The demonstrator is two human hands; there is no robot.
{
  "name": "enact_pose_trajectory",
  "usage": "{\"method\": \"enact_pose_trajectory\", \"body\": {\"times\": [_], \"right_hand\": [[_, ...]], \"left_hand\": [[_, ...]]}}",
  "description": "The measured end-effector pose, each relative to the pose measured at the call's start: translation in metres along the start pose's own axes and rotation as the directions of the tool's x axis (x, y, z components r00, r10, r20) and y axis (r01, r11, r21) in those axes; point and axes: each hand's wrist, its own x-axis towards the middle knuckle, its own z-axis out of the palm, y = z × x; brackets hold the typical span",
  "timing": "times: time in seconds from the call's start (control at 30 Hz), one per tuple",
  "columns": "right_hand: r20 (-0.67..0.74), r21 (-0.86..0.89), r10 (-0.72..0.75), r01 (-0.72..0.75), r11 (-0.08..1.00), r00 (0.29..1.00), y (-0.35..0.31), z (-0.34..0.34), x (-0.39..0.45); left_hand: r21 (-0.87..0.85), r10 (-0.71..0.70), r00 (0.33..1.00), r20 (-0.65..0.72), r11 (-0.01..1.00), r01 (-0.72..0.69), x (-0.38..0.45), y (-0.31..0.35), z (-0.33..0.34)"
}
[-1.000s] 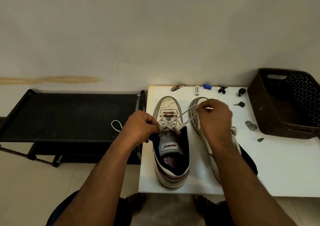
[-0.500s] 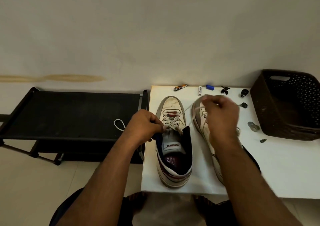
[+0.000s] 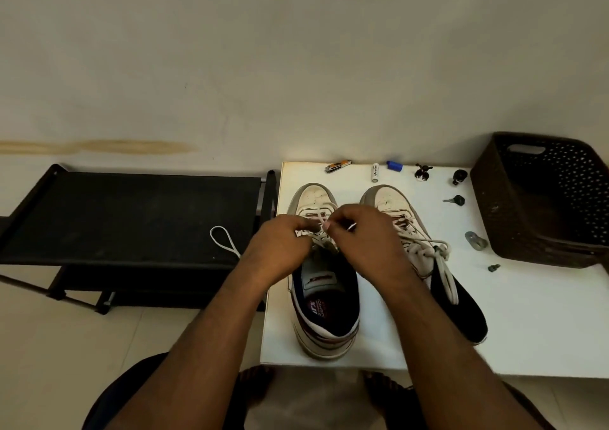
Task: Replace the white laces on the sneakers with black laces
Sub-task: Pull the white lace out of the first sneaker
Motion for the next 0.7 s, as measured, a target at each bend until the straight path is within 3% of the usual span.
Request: {"method": "enact_pose_trajectory", "body": {"times": [0.1,0.33,0.43,0.5,0.57,0.63,0.7], "right_hand": [[0.173,-0.157,0.084,-0.057,0.986,0.981,0.003,0.005,0.001],[0.224,-0.222,0.144,-0.093,0.971,0.964,0.003,0.001,0.002],[0.259,-0.230,0.181,-0.121,0.966,0.949,0.005,-0.002,0.001],[0.275,-0.206,0.191,-0.137,0.969,0.942,0.007,-0.005,-0.001],[0.289,-0.174,0.186,-0.139,0.975,0.939,0.005,-0.006,-0.003],[0.297,-0.176,0.177,-0.128,0.976,0.938,0.004,-0.005,-0.004],[0.293,-0.192,0.174,-0.121,0.974,0.940,0.003,-0.003,-0.006]], "left_hand": [[0.118,-0.028,0.999,-0.033,0.993,0.031,0.000,0.002,0.007],[0.266,0.026,0.997,-0.079,0.964,-0.004,-0.002,0.006,0.008],[0.072,-0.017,0.999,-0.033,0.997,0.019,-0.002,0.003,0.005],[-0.196,-0.159,0.985,0.066,0.966,0.169,-0.002,0.002,-0.001],[-0.359,-0.276,0.946,0.169,0.877,0.320,-0.002,0.001,-0.007],[-0.345,-0.251,0.946,0.205,0.886,0.310,-0.001,0.001,-0.009],[-0.088,-0.091,0.974,0.208,0.990,0.112,-0.001,0.000,-0.006]]}}
